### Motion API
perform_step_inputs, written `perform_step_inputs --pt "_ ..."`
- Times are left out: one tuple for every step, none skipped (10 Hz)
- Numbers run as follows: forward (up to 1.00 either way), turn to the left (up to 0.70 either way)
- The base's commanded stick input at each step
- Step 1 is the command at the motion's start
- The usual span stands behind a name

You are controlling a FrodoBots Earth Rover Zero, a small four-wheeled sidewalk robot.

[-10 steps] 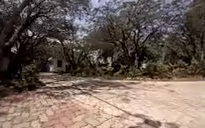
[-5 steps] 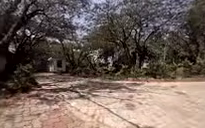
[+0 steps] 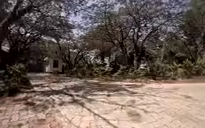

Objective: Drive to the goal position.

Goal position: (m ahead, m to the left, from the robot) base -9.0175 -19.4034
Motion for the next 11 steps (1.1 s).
perform_step_inputs --pt "0.70 -0.35" --pt "0.70 -0.35" --pt "0.62 -0.38" --pt "0.39 -0.46" --pt "0.00 -0.70" --pt "0.00 -0.70" --pt "0.00 -0.70" --pt "0.00 -0.70" --pt "0.00 -0.70" --pt "0.00 -0.70" --pt "0.00 -0.70"
